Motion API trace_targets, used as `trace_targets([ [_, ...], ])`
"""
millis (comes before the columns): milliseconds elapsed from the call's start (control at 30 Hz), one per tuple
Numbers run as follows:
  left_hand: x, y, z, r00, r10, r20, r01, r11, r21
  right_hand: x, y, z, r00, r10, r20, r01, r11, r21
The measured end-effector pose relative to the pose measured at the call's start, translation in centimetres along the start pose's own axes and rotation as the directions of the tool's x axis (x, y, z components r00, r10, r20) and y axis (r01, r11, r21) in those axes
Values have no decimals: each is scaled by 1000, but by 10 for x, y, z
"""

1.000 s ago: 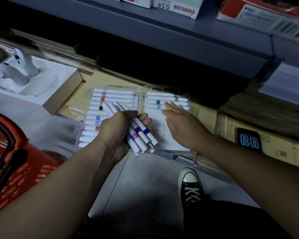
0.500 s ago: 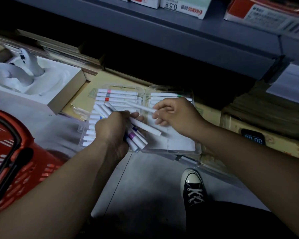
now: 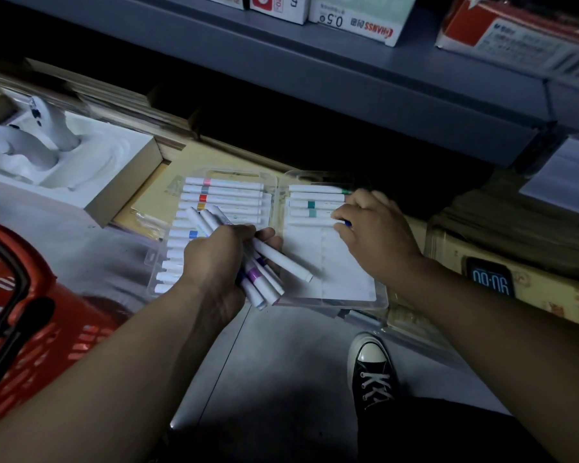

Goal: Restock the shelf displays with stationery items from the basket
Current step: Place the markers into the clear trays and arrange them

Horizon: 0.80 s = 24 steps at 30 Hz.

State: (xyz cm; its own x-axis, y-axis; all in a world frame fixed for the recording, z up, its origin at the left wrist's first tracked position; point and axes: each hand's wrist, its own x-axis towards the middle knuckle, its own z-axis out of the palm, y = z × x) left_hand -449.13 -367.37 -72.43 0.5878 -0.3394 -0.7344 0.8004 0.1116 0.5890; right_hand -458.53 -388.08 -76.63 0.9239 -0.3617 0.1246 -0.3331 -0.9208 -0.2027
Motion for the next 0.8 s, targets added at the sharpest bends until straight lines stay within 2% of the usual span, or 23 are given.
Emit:
trace_targets([
  [133, 1, 0, 1, 1000, 4, -2, -4, 1000, -3, -6, -6, -2, 997, -52, -62, 44, 993, -112],
  [233, 0, 0, 1, 1000, -2, -2, 2, 1000, 8, -15, -16, 0, 992, -118, -50, 112, 987, -116],
  [433, -1, -1, 3, 1000, -4, 2, 4, 1000, 13, -35, -10, 14, 973, -106, 204, 154, 960, -234],
  [700, -10, -4, 6, 1000, 13, -5, -13, 999, 38, -40, -7, 12, 937, -101, 335, 157, 977, -144],
  [767, -10, -3, 4, 1000, 20, -9, -20, 998, 55, -36, -10, 6, 934, -100, 343, 128, 990, -59],
  [800, -9, -3, 3, 1000, 25, -18, -23, 998, 62, -35, -15, 2, 952, -113, 284, 109, 994, 29],
])
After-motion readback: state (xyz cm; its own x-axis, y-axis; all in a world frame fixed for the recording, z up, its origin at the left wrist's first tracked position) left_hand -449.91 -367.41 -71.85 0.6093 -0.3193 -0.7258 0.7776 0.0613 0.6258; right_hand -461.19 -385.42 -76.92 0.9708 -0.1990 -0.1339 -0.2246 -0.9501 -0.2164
